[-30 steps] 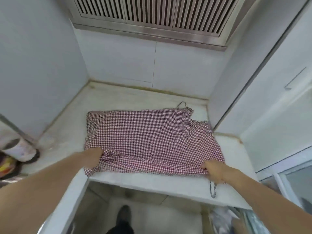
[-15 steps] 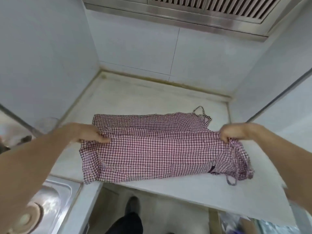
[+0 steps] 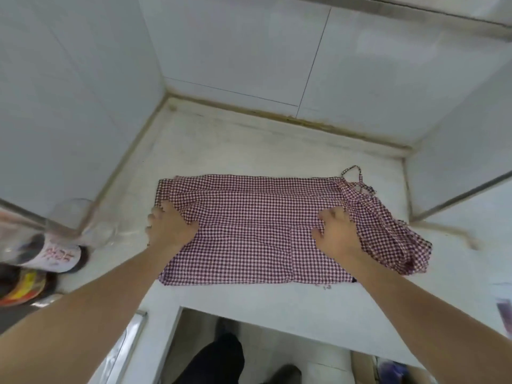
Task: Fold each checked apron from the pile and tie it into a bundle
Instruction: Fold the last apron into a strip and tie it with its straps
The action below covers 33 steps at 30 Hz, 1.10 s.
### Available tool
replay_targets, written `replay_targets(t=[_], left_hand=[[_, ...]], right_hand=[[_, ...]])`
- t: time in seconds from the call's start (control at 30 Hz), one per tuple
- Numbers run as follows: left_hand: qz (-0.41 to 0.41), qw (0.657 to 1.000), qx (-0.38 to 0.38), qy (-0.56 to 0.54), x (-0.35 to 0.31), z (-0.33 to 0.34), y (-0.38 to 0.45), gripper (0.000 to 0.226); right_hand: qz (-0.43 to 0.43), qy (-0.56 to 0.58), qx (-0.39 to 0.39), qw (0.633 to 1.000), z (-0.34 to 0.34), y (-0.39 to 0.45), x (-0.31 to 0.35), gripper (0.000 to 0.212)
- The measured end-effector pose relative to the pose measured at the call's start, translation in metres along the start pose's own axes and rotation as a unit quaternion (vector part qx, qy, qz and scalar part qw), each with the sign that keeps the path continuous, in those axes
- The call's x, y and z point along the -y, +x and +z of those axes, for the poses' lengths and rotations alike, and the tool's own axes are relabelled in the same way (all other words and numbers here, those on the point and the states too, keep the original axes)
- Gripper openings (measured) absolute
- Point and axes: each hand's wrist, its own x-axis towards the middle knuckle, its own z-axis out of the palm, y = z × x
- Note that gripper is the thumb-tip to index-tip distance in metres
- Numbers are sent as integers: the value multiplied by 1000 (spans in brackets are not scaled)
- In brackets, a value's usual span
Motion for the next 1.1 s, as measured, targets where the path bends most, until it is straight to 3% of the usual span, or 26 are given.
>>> replay_targets(t=[0.13,0.23,0.33,0.47,0.57,0.67,0.77,0.87,1.0,1.1], left_hand=[[-93,992,79,-23,21,20,-5,113],[-86,990,115,1,36,25,-9,92],[-48,992,116,16,29,24,-22,55],[51,984,169,-35,4,21,-40,60],[127,938,285,-148,-5,21,-47,64],[205,926,302,-96,-5,23,-59,52],[192,937,293,7,3,28,-65,46],[147,920,336,139,15,32,-71,34],[47,914,400,46,20,35,-71,55],[15,898,438,43,15,30,-70,64]], right_hand=[[35,12,15,999,30,-28,-14,66],[72,35,73,994,42,-45,-33,94],[129,88,116,981,40,-60,-52,110],[196,131,159,959,23,-75,-87,117],[260,113,196,939,9,-83,-120,123],[293,31,248,923,-1,-87,-141,133],[277,-44,274,920,-6,-87,-130,132],[193,-44,197,960,-5,-86,-108,106],[23,59,64,996,7,-90,-88,74],[-55,96,133,985,13,-92,-75,79]])
